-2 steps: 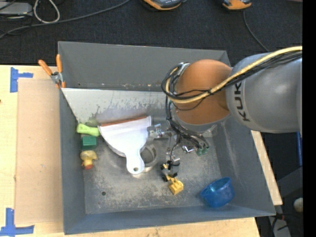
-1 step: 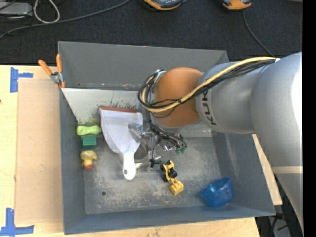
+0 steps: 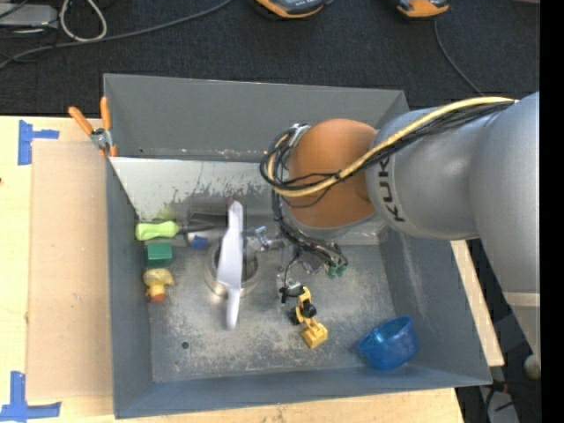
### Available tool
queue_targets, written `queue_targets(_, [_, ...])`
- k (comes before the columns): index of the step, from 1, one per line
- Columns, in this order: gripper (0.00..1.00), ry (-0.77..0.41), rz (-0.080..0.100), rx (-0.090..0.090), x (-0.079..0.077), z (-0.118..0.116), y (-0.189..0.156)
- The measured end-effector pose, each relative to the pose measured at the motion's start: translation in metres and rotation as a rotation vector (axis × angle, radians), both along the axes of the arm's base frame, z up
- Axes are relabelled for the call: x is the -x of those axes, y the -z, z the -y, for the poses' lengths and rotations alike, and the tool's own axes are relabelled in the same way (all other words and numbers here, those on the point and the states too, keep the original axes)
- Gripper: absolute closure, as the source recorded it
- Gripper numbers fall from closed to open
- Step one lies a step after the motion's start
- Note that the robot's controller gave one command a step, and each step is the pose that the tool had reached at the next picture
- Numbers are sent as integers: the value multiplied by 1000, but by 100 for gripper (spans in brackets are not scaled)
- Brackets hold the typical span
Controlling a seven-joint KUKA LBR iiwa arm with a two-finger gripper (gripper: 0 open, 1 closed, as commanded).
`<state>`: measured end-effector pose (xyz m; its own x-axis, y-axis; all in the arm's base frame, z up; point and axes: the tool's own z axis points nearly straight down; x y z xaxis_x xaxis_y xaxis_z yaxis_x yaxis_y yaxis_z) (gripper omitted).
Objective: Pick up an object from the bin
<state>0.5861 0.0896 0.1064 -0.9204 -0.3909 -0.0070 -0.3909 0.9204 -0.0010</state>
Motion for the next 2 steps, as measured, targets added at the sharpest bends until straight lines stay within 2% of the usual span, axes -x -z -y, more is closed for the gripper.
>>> queue_targets(1, [100, -41, 31, -6, -12, -28, 28])
queue_targets(2, [100, -40, 31, -6, -12, -28, 28])
